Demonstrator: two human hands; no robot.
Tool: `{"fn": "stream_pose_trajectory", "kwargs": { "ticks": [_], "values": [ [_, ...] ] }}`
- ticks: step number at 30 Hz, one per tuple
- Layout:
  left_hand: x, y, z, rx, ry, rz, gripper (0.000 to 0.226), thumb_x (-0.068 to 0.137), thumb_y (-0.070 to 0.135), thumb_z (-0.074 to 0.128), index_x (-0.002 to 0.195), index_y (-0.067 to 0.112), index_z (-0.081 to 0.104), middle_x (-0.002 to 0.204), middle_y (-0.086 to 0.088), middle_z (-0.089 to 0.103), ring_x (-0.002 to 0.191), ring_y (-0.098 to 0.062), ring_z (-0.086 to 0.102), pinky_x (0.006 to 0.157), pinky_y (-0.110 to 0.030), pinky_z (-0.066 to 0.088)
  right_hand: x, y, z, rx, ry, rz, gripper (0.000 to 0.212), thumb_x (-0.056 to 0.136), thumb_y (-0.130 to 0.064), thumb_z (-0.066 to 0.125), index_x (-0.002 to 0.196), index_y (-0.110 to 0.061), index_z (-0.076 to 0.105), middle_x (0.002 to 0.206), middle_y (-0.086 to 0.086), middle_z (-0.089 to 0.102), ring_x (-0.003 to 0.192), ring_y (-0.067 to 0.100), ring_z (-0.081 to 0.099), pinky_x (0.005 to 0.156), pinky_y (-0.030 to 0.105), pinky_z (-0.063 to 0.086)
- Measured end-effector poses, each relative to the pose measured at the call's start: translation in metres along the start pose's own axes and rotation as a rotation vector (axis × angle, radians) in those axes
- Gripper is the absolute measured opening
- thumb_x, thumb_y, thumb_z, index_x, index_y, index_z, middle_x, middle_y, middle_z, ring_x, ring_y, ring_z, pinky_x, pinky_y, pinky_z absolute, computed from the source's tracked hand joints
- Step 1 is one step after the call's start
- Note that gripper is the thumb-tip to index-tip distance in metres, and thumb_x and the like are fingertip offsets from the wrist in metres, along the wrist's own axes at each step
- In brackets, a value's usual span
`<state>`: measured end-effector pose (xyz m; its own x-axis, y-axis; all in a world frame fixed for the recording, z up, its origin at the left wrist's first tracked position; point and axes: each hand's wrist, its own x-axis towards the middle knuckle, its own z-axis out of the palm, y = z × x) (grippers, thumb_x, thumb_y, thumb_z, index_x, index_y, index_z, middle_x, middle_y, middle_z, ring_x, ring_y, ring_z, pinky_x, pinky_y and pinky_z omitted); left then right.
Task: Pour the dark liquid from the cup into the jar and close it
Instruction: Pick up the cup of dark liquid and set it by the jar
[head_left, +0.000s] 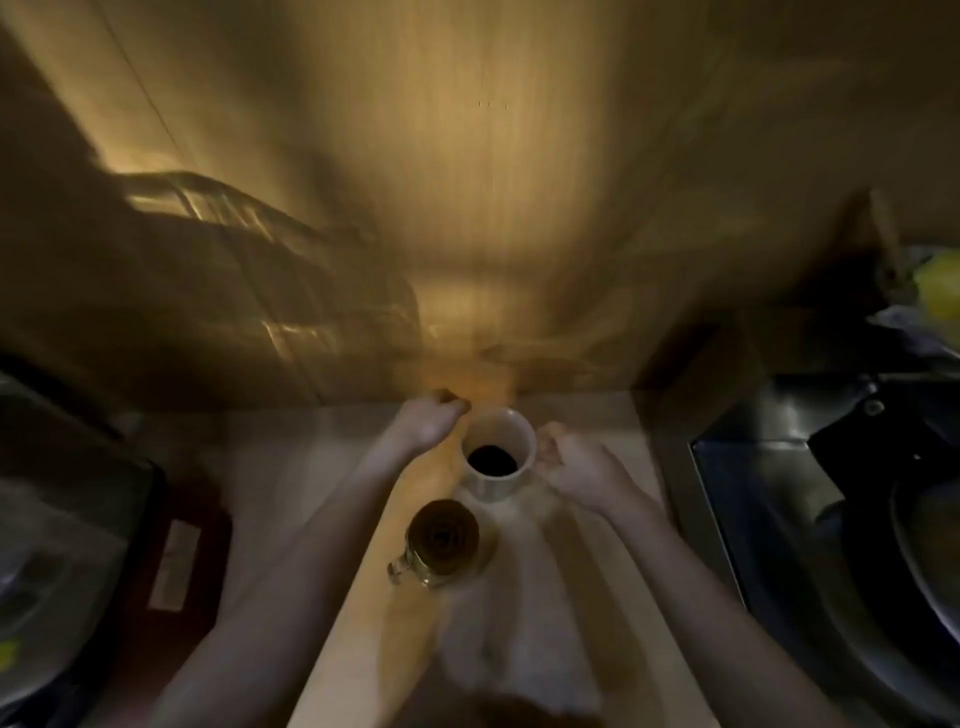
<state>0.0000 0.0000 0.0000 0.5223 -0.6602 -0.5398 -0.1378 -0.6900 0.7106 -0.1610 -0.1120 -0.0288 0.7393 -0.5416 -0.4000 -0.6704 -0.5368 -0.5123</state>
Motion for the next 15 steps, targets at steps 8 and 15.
{"fn": "stream_pose_trajectory", "kwargs": {
  "ticks": [8,15],
  "values": [
    [0.005,-0.026,0.026,-0.511,-0.035,-0.132,0.03,0.093,0.031,0.036,0.108,0.013,0.054,0.129,-0.014,0.051,0.122,-0.028,0.046,0.09,-0.037,0.037,0.001,0.015,0.051,0.403,0.167,0.107,0.025,0.09,-0.011,0.057,0.113,-0.001,0.058,0.099,0.008,0.061,0.089,0.017,0.053,0.068,0.021,0.035],
    [0.0,-0.026,0.033,-0.585,0.008,-0.146,0.042,0.093,0.032,0.036,0.125,0.007,0.048,0.135,-0.013,0.049,0.12,-0.026,0.047,0.097,-0.039,0.036,-0.004,0.017,0.058,0.421,0.273,0.018,0.008,0.091,-0.005,0.053,0.09,0.0,0.059,0.082,0.007,0.057,0.078,0.018,0.052,0.057,0.024,0.03]
  ]
}}
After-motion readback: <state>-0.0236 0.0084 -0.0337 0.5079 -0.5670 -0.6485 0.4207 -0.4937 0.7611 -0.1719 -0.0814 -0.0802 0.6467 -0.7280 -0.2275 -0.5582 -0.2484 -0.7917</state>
